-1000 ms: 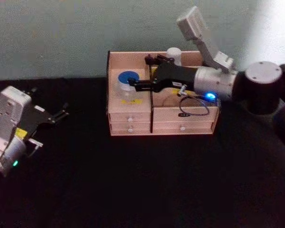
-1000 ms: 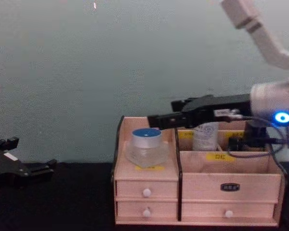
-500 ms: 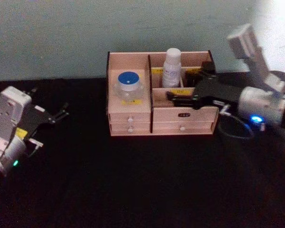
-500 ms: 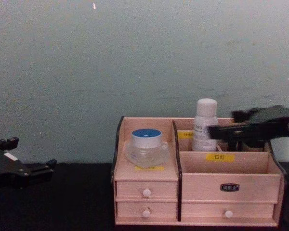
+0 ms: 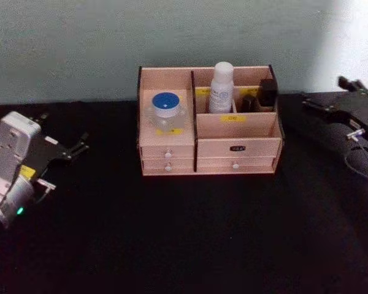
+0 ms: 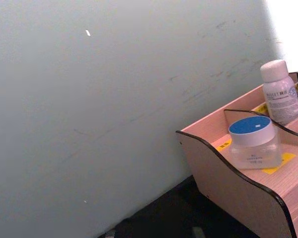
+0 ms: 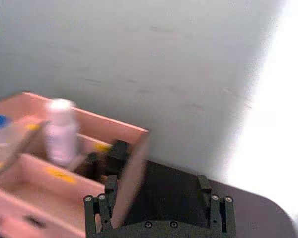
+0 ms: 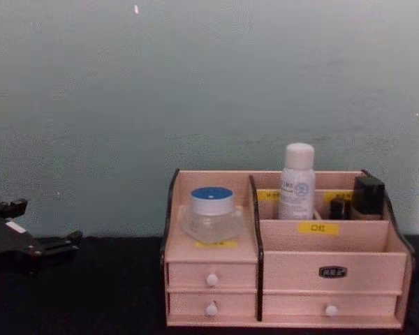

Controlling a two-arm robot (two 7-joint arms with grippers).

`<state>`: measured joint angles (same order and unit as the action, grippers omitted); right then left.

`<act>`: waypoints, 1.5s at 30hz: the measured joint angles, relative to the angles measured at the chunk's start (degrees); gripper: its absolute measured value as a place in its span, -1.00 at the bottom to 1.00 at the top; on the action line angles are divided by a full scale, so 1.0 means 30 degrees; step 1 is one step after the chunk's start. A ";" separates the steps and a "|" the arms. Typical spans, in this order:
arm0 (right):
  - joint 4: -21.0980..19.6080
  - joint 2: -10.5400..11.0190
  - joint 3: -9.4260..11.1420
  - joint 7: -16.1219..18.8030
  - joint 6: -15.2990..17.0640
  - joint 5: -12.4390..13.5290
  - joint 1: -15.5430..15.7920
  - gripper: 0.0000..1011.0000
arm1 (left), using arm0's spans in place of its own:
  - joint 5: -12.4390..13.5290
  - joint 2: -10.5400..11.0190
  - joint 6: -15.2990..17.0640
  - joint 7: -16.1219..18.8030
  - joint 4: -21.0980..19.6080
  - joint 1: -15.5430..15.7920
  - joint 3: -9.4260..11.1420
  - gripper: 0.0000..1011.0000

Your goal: Pick up the facial cleanser and watermelon frost from the table and place them into the tiered storage box.

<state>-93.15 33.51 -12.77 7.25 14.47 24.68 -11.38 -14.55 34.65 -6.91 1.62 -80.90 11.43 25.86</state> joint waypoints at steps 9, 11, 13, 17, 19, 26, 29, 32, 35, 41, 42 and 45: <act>0.0957 -0.2003 0.0955 -0.3748 0.0755 -0.0907 0.0749 0.98 | 0.0000 0.0000 0.0000 0.0000 0.0000 0.0000 -0.0001 0.98; 0.1331 -0.2397 0.1025 -0.4228 0.0979 -0.1072 0.0836 0.98 | 0.0001 0.0000 0.0000 0.0000 0.0000 0.0001 0.0000 0.98; 0.1703 -0.2665 0.0986 -0.4471 0.1171 -0.1263 0.0857 0.98 | 0.0000 0.0000 0.0000 0.0000 0.0000 0.0001 0.0000 0.98; 0.2448 -0.3027 0.0784 -0.4658 0.1374 -0.1650 0.0786 0.98 | 0.0000 0.0000 0.0000 0.0000 0.0000 0.0000 0.0000 0.98; 0.2752 -0.3139 0.0721 -0.4712 0.1401 -0.1805 0.0750 0.98 | 0.0000 0.0000 0.0000 0.0000 0.0000 0.0000 0.0000 0.98; 0.3305 -0.3358 0.0616 -0.4773 0.1362 -0.2183 0.0697 0.98 | 0.0000 -0.0001 0.0000 0.0000 0.0001 0.0000 0.0000 0.98; 0.3267 -0.3351 0.0625 -0.4786 0.1361 -0.2171 0.0702 0.98 | 0.0000 -0.0001 0.0000 0.0000 0.0000 0.0000 -0.0001 0.98; 0.3238 -0.3346 0.0633 -0.4798 0.1360 -0.2159 0.0705 0.98 | 0.0000 0.0000 0.0000 0.0001 0.0000 0.0000 0.0000 0.98; 0.3214 -0.3341 0.0639 -0.4807 0.1360 -0.2149 0.0710 0.98 | 0.0000 -0.0001 0.0000 0.0001 -0.0001 0.0000 -0.0001 0.98; 0.3182 -0.3331 0.0650 -0.4824 0.1360 -0.2137 0.0720 0.98 | 0.0000 0.0000 0.0000 0.0000 0.0000 0.0000 0.0000 0.98; 0.3180 -0.3330 0.0650 -0.4826 0.1360 -0.2134 0.0720 0.98 | -0.0001 0.0000 0.0000 0.0000 0.0000 0.0000 0.0000 0.98; 0.3170 -0.3324 0.0654 -0.4833 0.1359 -0.2130 0.0725 0.98 | 0.0000 0.0000 0.0000 0.0000 0.0000 -0.0001 0.0000 0.98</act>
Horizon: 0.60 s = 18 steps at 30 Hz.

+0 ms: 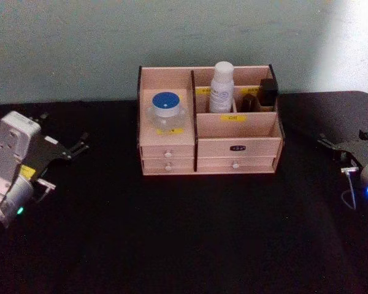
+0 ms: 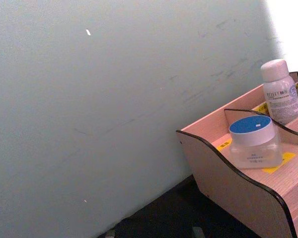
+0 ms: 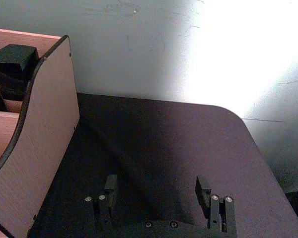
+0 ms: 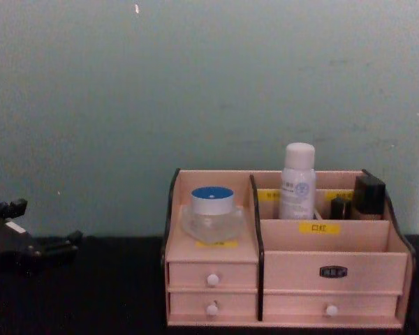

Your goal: Pick up the facial cleanser and watermelon frost from the table and place them into the tiered storage box.

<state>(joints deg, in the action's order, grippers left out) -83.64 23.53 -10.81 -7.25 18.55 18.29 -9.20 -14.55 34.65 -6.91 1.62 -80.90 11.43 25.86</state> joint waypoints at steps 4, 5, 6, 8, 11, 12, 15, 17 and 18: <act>-0.0007 0.0006 0.0007 -0.0002 0.0001 0.0007 0.0006 0.98 | 0.0000 0.0000 -0.0001 0.0001 0.0001 0.0001 -0.0001 0.98; -0.0008 0.0005 0.0008 -0.0002 0.0001 0.0010 0.0007 0.98 | 0.0000 0.0000 0.0000 0.0001 0.0000 0.0001 -0.0001 0.98; -0.0010 0.0006 0.0009 -0.0003 0.0001 0.0011 0.0006 0.98 | 0.0000 0.0000 0.0000 0.0001 0.0000 0.0001 -0.0001 0.98; -0.0015 0.0006 0.0012 -0.0003 0.0001 0.0014 0.0007 0.98 | 0.0000 0.0000 -0.0001 0.0001 0.0000 0.0001 -0.0001 0.98; -0.0020 0.0007 0.0012 -0.0002 0.0001 0.0017 0.0007 0.98 | 0.0000 0.0000 -0.0001 0.0001 -0.0002 0.0001 0.0000 0.98; -0.0023 0.0007 0.0013 -0.0001 0.0001 0.0018 0.0007 0.98 | 0.0000 0.0000 0.0000 0.0000 0.0000 0.0001 0.0000 0.98; -0.0029 0.0007 0.0012 -0.0002 0.0000 0.0021 0.0007 0.98 | 0.0000 0.0000 -0.0001 -0.0001 0.0000 0.0001 0.0000 0.98; -0.0033 0.0007 0.0013 0.0000 0.0001 0.0023 0.0007 0.98 | 0.0000 0.0000 0.0000 0.0001 0.0000 0.0002 0.0000 0.98; -0.0034 0.0007 0.0013 0.0000 0.0001 0.0026 0.0007 0.98 | 0.0000 0.0000 0.0000 0.0000 -0.0001 0.0001 0.0000 0.98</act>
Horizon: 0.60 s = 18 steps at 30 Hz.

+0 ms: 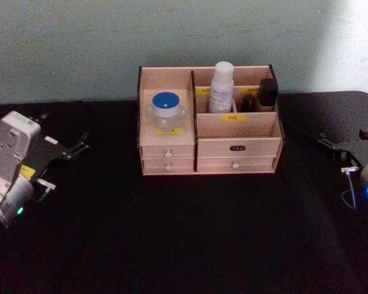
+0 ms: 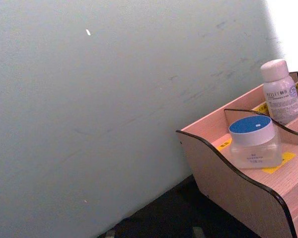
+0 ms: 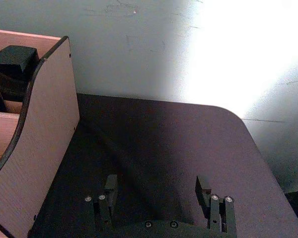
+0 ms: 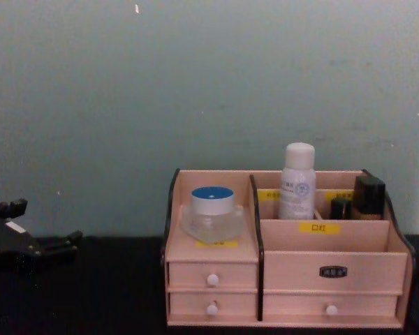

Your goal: Pick up the facial cleanser and watermelon frost from the table and place them into the tiered storage box.

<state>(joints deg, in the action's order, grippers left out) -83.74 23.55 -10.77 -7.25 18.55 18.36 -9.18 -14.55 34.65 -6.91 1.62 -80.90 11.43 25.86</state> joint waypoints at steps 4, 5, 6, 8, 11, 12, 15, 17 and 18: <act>-0.0001 0.0000 -0.0001 0.0000 -0.0001 0.0006 0.0000 0.98 | 0.0000 0.0000 0.0000 0.0000 0.0001 -0.0001 0.0000 0.98; -0.0001 0.0001 0.0000 0.0000 0.0000 0.0008 0.0000 0.98 | 0.0000 0.0000 0.0000 0.0000 0.0001 0.0000 0.0000 0.98; -0.0001 0.0001 0.0000 0.0000 -0.0001 0.0011 0.0000 0.98 | 0.0001 0.0000 0.0000 0.0000 0.0001 0.0001 0.0000 0.98; 0.0000 0.0001 -0.0001 0.0000 -0.0001 0.0013 0.0000 0.98 | -0.0001 0.0000 0.0000 0.0000 0.0001 0.0000 -0.0001 0.98; -0.0001 0.0000 -0.0001 0.0000 0.0000 0.0014 0.0000 0.98 | 0.0000 0.0000 -0.0001 0.0000 0.0001 0.0000 0.0001 0.98; -0.0001 0.0000 -0.0001 0.0000 0.0000 0.0014 0.0000 0.98 | 0.0000 0.0000 0.0000 0.0000 0.0000 0.0000 0.0000 0.98; -0.0001 0.0000 0.0000 0.0001 -0.0001 0.0014 0.0000 0.98 | 0.0000 0.0000 0.0000 0.0000 0.0001 0.0001 0.0000 0.98; -0.0001 0.0001 0.0000 0.0001 -0.0001 0.0014 0.0000 0.98 | 0.0000 0.0000 0.0000 -0.0001 0.0000 0.0000 0.0000 0.98; -0.0001 0.0001 0.0000 0.0000 0.0000 0.0014 0.0000 0.98 | -0.0001 0.0000 0.0000 0.0000 0.0001 0.0000 -0.0001 0.98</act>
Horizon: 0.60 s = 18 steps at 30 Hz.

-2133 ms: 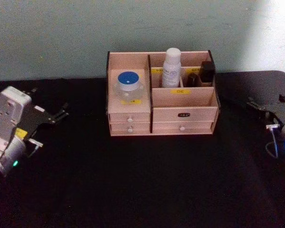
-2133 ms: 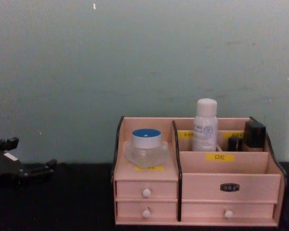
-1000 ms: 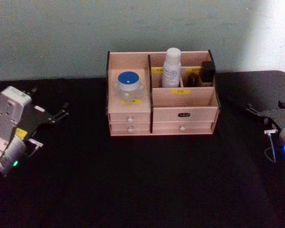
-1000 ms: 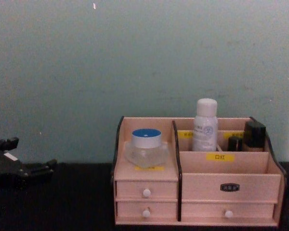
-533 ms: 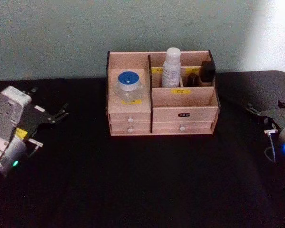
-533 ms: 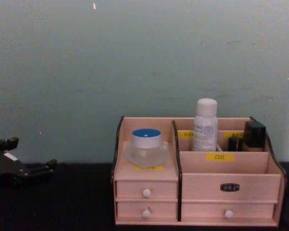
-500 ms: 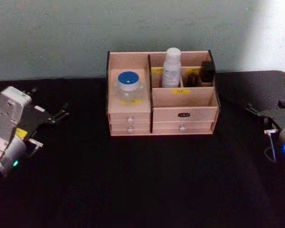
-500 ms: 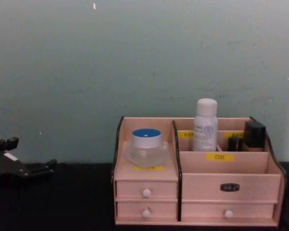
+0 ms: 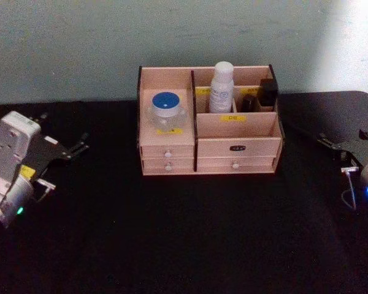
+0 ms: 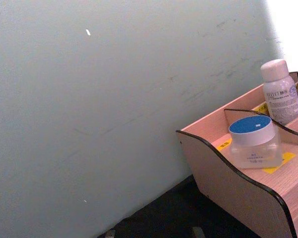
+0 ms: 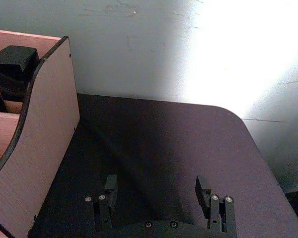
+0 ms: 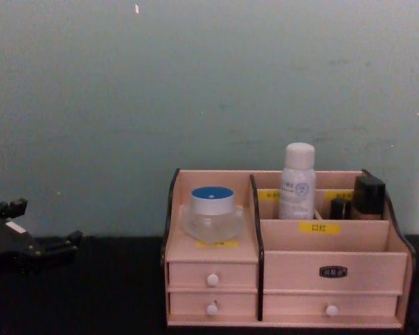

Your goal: Pick up the facial cleanser and watermelon frost from the table and place them into the tiered storage box.

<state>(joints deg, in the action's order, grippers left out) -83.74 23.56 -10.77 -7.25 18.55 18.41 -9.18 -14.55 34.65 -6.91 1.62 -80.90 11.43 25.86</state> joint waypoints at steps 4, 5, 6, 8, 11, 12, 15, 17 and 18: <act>0.0001 0.0000 0.0000 0.0001 -0.0001 0.0000 0.0000 0.98 | 0.0001 0.0000 0.0000 0.0000 0.0000 0.0001 0.0000 0.98; 0.0001 0.0000 0.0000 0.0001 -0.0001 0.0000 0.0000 0.98 | 0.0001 0.0000 -0.0001 0.0000 -0.0001 0.0000 0.0001 0.98; 0.0000 -0.0001 0.0000 0.0000 0.0000 0.0000 0.0000 0.98 | 0.0000 0.0000 0.0000 0.0000 0.0000 0.0001 0.0000 0.98; 0.0001 -0.0001 0.0000 0.0001 -0.0001 0.0000 0.0001 0.98 | 0.0001 0.0000 0.0000 0.0000 0.0000 0.0000 0.0001 0.98; 0.0001 0.0000 0.0000 0.0001 0.0000 -0.0001 0.0001 0.98 | 0.0001 0.0000 0.0000 0.0000 -0.0001 0.0000 0.0000 0.98; 0.0001 -0.0001 0.0000 0.0001 0.0000 -0.0001 0.0000 0.98 | 0.0001 0.0000 0.0000 0.0000 0.0000 0.0000 0.0000 0.98; 0.0001 -0.0001 -0.0001 0.0001 -0.0001 -0.0001 0.0000 0.98 | 0.0001 -0.0001 0.0000 0.0000 0.0000 -0.0001 0.0000 0.98; 0.0001 0.0000 0.0000 0.0001 -0.0002 -0.0001 0.0000 0.98 | 0.0001 -0.0001 0.0000 0.0000 0.0000 -0.0001 0.0000 0.98; 0.0001 -0.0001 0.0000 0.0000 -0.0001 -0.0001 0.0000 0.98 | 0.0001 0.0000 0.0000 0.0000 0.0000 0.0000 0.0001 0.98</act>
